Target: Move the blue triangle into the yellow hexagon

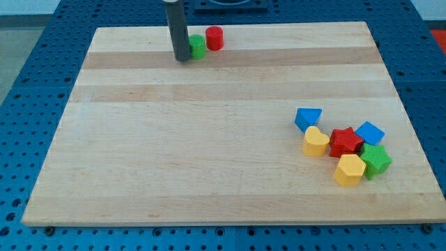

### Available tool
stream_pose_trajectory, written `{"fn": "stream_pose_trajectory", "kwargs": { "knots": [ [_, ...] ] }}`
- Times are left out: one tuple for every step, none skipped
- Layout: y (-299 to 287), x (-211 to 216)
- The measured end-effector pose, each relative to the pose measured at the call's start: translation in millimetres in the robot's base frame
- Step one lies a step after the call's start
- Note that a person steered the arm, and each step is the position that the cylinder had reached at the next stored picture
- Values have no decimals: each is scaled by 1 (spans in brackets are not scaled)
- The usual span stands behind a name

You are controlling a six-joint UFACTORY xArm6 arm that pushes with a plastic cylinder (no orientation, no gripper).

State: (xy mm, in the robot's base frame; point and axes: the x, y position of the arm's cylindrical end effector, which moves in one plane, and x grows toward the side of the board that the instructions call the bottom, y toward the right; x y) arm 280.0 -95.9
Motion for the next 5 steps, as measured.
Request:
{"fn": "stream_pose_trajectory", "kwargs": {
  "knots": [
    [11,-18],
    [23,-13],
    [82,28],
    [137,65],
    [155,101]
  ]
}}
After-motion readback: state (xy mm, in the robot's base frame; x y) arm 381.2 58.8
